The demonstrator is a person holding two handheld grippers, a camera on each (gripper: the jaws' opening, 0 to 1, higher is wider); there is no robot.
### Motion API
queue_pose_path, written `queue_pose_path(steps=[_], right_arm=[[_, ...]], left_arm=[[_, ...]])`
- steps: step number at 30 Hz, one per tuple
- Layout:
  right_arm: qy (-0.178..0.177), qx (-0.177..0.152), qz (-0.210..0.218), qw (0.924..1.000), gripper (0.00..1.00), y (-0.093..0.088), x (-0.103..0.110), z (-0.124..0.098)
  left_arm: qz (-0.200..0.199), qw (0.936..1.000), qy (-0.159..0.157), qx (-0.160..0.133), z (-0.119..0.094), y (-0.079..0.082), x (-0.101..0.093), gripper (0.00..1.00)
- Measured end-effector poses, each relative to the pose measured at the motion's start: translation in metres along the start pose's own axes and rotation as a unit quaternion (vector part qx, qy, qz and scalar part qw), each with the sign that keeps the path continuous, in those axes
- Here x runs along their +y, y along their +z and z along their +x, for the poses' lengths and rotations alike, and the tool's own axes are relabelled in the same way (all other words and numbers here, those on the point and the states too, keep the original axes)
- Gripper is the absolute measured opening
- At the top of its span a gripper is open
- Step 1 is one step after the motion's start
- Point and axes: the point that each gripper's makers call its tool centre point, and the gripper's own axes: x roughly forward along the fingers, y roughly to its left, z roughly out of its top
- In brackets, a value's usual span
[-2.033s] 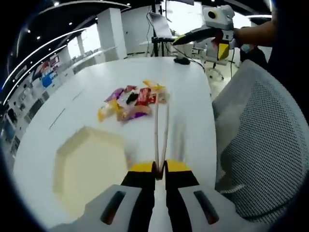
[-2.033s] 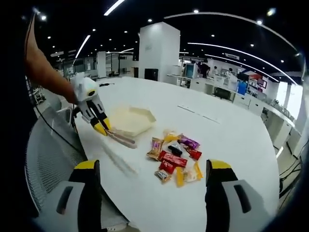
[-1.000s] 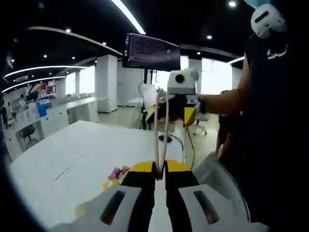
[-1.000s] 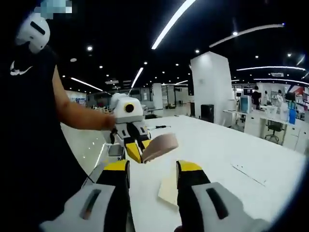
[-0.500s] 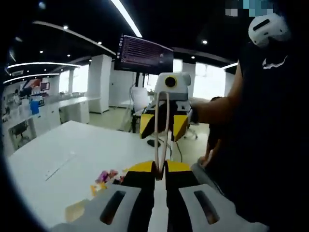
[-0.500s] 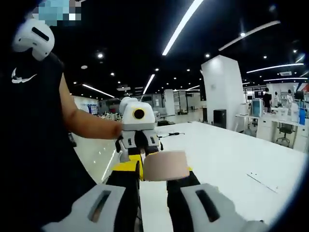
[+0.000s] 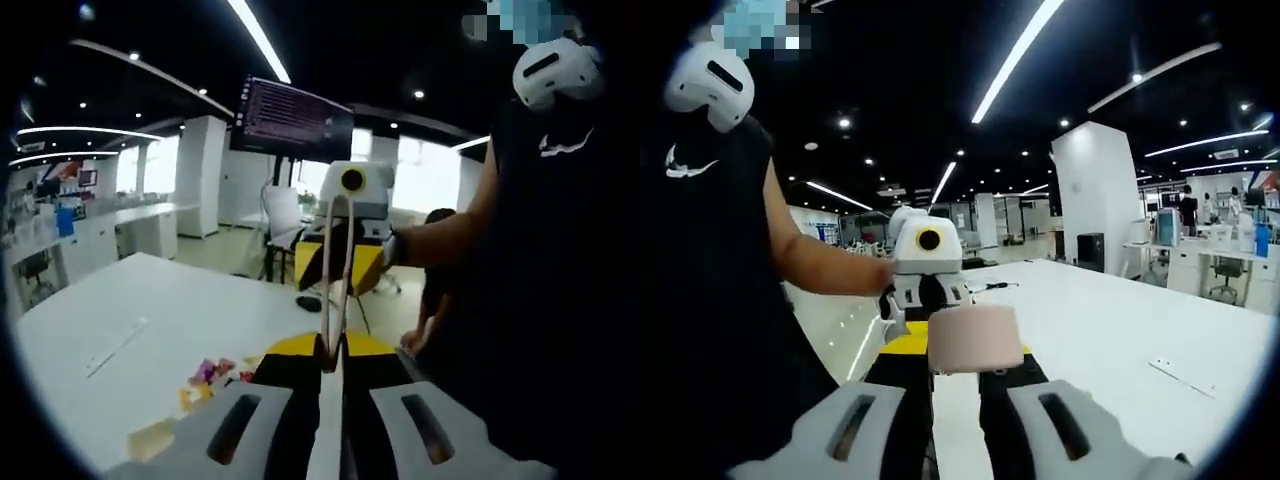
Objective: Place the target food into the container with the food tongs after gripping and lifting it, then release it inside without dropping or visibly crushing the food.
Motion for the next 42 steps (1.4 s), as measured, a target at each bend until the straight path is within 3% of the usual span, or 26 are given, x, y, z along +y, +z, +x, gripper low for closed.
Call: queue_pose_path(steps=[4, 6, 11, 16, 20, 32, 36, 39, 42], right_arm=[[0.001, -0.008, -0.009, 0.9999, 0.16, 0.002, 0.002, -0.001], [0.003, 0.012, -0.011, 0.9999, 0.15, -0.005, 0.004, -0.001], [0.004, 0.022, -0.008, 0.9997, 0.15, -0.006, 0.007, 0.001], [0.010, 0.046, -0.012, 0.9988, 0.15, -0.015, 0.013, 0.006], [0.018, 0.030, -0.011, 0.9993, 0.15, -0.015, 0.017, 0.009], [0.019, 0.040, -0.002, 0.9990, 0.16, -0.024, 0.018, 0.004], [0.025, 0.034, 0.007, 0.9991, 0.25, -0.024, 0.023, 0.011], [0.015, 0.033, -0.001, 0.9993, 0.18, -0.024, 0.020, 0.010], [0.014, 0.030, -0.001, 0.9994, 0.18, -0.023, 0.018, 0.011]], left_arm=[[-0.006, 1.0000, -0.006, -0.001, 0.001, 0.001, -0.002, 0.02], [-0.002, 0.9999, -0.006, 0.011, 0.001, -0.002, -0.002, 0.03], [-0.008, 0.9996, -0.013, 0.022, 0.001, -0.005, -0.005, 0.03], [0.003, 0.9973, -0.022, 0.071, 0.005, -0.017, -0.010, 0.02], [0.000, 0.9950, -0.031, 0.094, 0.010, -0.023, -0.014, 0.02], [-0.015, 0.9941, -0.039, 0.100, 0.006, -0.020, -0.018, 0.01], [-0.014, 0.9927, -0.048, 0.110, 0.011, -0.023, -0.021, 0.01], [-0.007, 0.9918, -0.041, 0.121, 0.013, -0.030, -0.020, 0.02], [-0.011, 0.9935, -0.041, 0.106, 0.013, -0.026, -0.019, 0.02]])
